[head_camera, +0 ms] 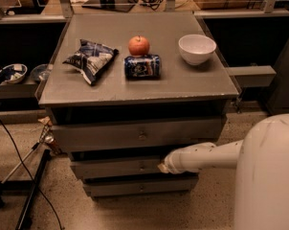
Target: Close middle drawer
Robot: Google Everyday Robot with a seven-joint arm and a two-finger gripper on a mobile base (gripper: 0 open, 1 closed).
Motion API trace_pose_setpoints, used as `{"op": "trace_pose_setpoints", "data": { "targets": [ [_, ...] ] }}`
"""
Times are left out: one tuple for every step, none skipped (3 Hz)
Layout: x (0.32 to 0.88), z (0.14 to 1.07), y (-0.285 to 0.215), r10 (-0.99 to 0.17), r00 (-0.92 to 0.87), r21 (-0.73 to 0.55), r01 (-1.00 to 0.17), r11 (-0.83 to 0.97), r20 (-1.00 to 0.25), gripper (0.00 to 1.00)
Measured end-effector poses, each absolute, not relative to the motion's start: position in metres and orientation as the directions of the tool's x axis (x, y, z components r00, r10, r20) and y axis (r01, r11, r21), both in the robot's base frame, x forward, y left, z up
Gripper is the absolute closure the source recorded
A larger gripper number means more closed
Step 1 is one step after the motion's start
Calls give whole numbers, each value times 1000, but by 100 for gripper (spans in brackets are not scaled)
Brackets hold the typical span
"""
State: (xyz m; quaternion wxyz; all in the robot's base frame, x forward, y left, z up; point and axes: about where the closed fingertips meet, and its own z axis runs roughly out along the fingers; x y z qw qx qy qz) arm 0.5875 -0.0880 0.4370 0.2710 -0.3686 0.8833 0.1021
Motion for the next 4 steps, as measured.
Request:
{"op": "trace_pose_setpoints", "data": {
  "targets": [
    [588, 437, -88, -596, -581, -19, -707, 707, -554, 100],
    [585, 437, -90, -596, -582, -19, -706, 708, -554, 100],
    [553, 442, -108, -556, -648, 28, -663, 748, -520, 100],
    [522, 453, -122, -535, -691, 55, -635, 770, -487, 100]
  ]
}}
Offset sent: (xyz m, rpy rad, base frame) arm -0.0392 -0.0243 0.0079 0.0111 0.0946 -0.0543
